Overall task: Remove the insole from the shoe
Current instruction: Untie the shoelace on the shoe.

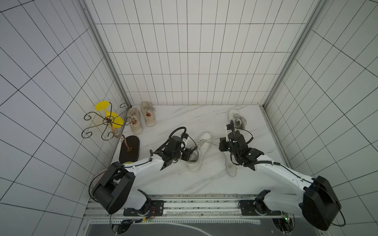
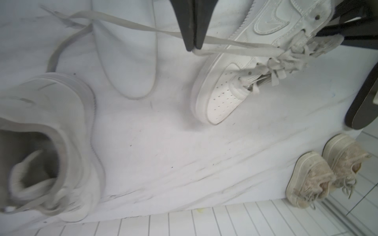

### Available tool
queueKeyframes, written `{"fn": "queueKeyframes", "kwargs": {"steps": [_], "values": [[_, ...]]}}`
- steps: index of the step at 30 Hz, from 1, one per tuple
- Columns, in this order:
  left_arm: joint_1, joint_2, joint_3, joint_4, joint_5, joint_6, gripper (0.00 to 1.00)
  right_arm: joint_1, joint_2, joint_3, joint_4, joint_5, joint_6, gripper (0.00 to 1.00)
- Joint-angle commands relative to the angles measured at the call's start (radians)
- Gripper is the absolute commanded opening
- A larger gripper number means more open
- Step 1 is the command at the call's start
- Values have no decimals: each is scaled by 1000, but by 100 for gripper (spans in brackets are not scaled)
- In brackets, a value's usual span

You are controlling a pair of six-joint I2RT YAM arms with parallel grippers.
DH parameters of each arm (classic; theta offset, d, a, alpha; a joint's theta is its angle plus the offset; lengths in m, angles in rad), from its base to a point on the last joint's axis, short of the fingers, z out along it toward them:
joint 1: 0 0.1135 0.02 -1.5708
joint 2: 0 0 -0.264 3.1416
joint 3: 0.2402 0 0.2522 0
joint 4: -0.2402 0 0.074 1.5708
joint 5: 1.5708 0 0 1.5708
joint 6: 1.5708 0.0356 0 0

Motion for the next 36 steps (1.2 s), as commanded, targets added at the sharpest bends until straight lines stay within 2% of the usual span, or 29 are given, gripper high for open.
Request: {"fn": "queueKeyframes", "kwargs": {"steps": [1, 4, 12, 17, 18, 22, 24, 29, 36], "values": [[10, -48, 8, 104, -20, -20, 0, -74, -44, -34, -37, -11, 27, 0], [11, -53, 5, 103, -23, -22, 0, -155, -60, -41, -39, -115, 49, 0], [11, -64, 4, 95, -43, -18, 0, -246, -87, -50, -62, -119, 71, 0], [10, -55, 4, 107, -11, -11, 0, -259, -56, -36, -64, -228, 20, 0], [8, -54, 5, 109, -4, -9, 0, -249, -40, -28, -81, -222, 14, 5], [-14, -52, 9, 112, 6, 8, 0, -147, -19, -3, -124, -95, -25, 50], [-36, -53, 14, 109, -4, 25, 0, -111, -25, 9, -129, -71, -34, 63], [-75, -41, 30, 97, -23, 48, 0, 12, -15, 68, -133, -61, -122, 74], [-94, -41, 35, 91, -23, 65, 0, 155, 64, 130, -144, -61, -181, 75]]}}
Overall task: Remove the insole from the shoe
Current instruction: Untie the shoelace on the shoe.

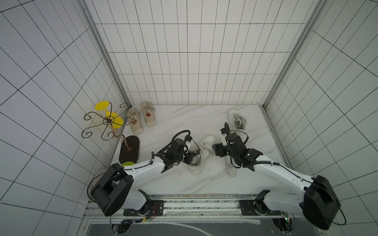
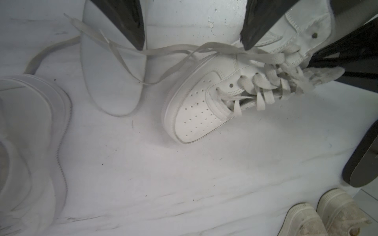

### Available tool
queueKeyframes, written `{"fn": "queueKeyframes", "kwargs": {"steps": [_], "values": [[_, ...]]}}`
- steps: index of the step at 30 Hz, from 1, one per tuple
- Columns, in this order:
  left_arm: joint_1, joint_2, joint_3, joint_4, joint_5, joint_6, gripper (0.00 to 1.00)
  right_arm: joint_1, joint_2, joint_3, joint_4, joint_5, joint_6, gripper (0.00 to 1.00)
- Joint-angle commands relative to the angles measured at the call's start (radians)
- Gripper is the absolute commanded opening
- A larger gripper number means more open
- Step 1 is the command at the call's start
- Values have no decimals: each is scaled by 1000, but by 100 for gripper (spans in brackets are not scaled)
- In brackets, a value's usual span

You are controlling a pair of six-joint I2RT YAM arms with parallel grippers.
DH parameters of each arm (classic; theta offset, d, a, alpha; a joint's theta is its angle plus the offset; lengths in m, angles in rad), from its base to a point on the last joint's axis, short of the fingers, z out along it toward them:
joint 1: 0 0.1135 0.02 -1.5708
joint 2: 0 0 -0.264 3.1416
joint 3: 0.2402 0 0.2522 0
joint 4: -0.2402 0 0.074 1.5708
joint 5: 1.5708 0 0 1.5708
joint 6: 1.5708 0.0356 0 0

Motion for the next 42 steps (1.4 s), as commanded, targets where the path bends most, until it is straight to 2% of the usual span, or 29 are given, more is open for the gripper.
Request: {"fn": "queueKeyframes", "kwargs": {"steps": [1, 13, 27, 38, 42], "values": [[-11, -23, 44, 91, 10, 24, 0, 54, 18, 119, -19, 20, -59, 75], [-60, -8, 66, 70, -9, 55, 0, 141, 86, 190, -6, 45, -81, 68], [-67, -10, 68, 69, -4, 56, 0, 161, 127, 171, -9, 97, -83, 51], [-68, 0, 73, 63, -7, 60, 0, 197, 129, 172, -14, 107, -90, 52], [-68, -9, 70, 68, -1, 60, 0, 196, 156, 169, -35, 158, -78, 51]]}}
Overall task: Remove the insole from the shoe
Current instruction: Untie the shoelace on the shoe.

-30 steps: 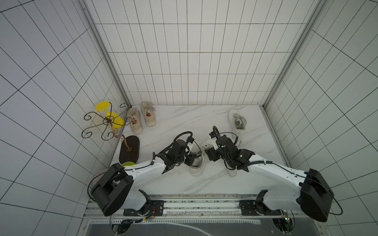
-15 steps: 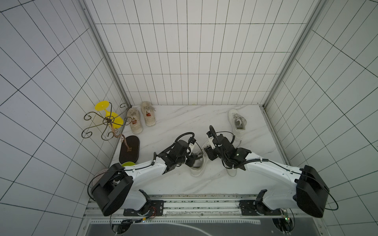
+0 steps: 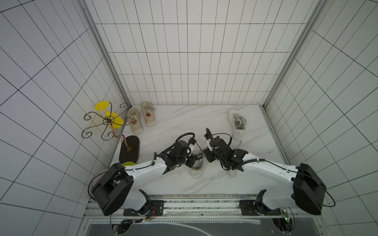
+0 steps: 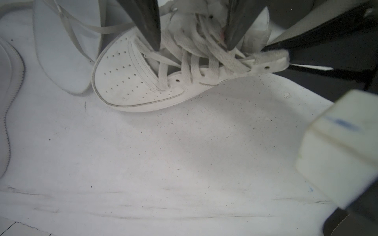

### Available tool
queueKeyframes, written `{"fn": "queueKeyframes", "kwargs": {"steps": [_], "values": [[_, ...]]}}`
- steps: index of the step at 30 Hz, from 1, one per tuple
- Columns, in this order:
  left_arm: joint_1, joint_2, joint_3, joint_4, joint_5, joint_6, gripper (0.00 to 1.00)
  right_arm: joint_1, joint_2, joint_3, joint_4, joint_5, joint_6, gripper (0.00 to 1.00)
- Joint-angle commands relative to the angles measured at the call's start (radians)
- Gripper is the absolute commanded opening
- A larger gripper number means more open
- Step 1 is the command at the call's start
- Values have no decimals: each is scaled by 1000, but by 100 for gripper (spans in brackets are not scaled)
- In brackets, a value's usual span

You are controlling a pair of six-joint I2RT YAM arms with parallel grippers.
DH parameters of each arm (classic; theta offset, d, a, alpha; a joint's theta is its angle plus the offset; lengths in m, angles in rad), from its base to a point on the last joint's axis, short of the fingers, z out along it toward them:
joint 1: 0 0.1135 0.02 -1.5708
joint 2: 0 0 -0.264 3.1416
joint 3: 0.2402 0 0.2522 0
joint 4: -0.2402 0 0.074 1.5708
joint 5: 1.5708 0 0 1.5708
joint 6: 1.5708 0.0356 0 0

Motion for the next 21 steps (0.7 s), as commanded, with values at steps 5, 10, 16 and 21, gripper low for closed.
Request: {"fn": "queueKeyframes", "kwargs": {"steps": [5, 10, 16, 21], "values": [[-5, -36, 43, 122, 17, 16, 0, 10, 40, 67, -34, 118, 10, 48], [-9, -45, 38, 129, 26, 19, 0, 10, 49, 80, -31, 176, 14, 46], [-17, -46, 38, 133, 42, 23, 0, -5, 47, 66, 19, 337, 69, 51], [-33, -71, 26, 156, 83, 30, 0, -102, 35, 73, 33, 354, 145, 69]]}}
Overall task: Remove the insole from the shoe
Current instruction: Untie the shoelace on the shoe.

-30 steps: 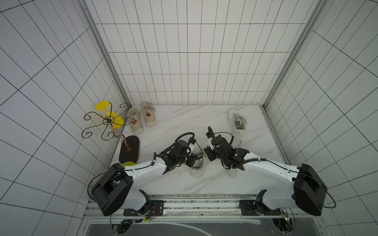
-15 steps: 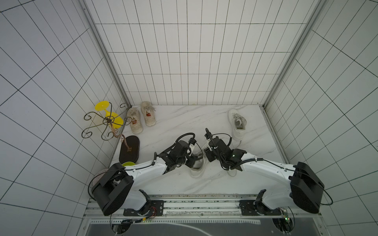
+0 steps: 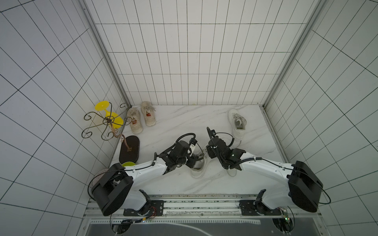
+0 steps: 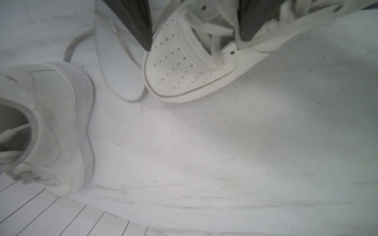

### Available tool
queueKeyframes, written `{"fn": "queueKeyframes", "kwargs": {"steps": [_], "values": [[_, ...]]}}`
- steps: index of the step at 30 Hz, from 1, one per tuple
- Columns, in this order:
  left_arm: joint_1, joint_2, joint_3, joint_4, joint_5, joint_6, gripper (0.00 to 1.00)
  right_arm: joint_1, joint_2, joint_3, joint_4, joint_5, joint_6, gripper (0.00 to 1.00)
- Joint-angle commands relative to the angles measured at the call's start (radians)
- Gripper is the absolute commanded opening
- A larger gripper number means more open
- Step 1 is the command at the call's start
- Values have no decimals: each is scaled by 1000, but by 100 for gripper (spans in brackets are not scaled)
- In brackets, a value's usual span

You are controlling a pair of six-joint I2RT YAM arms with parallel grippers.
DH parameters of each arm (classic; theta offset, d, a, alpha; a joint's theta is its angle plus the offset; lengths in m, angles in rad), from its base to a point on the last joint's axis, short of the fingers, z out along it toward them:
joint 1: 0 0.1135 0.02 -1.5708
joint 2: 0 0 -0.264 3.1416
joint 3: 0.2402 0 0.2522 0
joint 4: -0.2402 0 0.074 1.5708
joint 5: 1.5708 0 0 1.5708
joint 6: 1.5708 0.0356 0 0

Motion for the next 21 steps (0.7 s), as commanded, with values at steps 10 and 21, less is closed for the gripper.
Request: {"fn": "queueKeyframes", "kwargs": {"steps": [10, 21], "values": [[-38, -78, 22, 138, 66, 39, 0, -235, -57, 73, -36, 126, 131, 79], [-40, 25, 83, 61, -6, 46, 0, -179, -102, 35, 73, -6, 39, 81]]}}
